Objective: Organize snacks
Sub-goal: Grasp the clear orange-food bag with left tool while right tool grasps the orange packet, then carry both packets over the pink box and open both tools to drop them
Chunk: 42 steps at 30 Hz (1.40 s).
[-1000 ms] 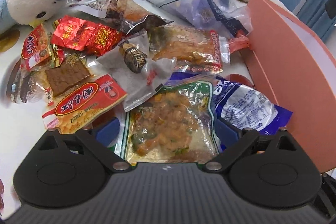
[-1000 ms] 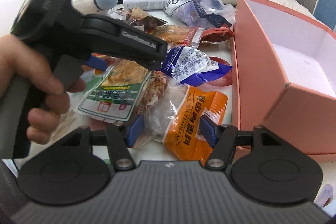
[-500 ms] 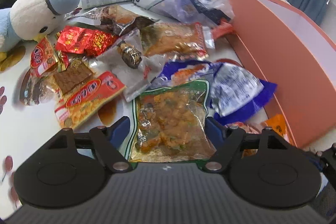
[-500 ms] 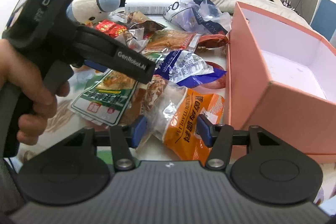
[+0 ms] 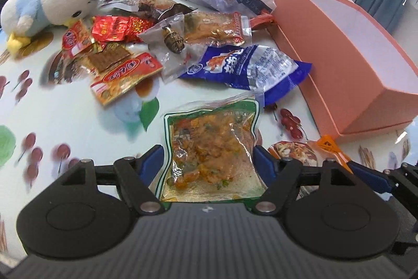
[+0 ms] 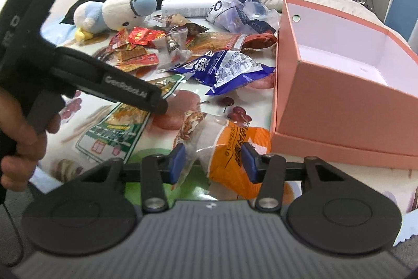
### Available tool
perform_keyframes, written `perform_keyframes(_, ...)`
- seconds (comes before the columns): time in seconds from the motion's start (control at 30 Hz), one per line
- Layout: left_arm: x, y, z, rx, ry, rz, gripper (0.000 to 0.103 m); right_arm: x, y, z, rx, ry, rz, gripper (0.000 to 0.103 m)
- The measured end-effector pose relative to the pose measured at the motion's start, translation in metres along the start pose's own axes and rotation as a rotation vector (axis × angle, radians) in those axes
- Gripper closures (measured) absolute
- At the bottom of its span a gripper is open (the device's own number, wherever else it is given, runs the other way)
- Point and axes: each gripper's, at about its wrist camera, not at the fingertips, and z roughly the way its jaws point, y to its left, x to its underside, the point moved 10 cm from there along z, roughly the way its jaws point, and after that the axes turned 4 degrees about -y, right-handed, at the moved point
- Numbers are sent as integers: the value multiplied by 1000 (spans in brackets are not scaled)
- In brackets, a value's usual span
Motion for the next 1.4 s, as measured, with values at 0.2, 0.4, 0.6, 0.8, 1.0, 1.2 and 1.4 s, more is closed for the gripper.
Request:
perform_keyframes(0.2,4,-1,-26,9,-14,-31,25,-1,-1,-14,-13,-9,16,55)
perform_keyframes(0.4,2,-3,-49,6,-28,-42,24,-6,-7,-26,-12,-19,48,60)
perform_keyframes(0.6,3,-6,-59,7,-38,-46,24,-5,-9,-28,-41,-10,92,66)
perform_keyframes(0.8,0,-10,-70,8,-41,-51,24,-8,-12,-37,-42,-25,102,67)
perform_keyframes(1.0,-18,-22,-93,10,-63,-37,24,-23,-20,-58,-47,-56,127,67)
perform_keyframes(1.2,-39,-43,-114,36,-107,-7,24,-49,-33,-89,-31,-125,137,67)
perform_keyframes(1.4,-61,-71,-126,88,-156,22,24,-70,-52,-110,6,-190,145,67)
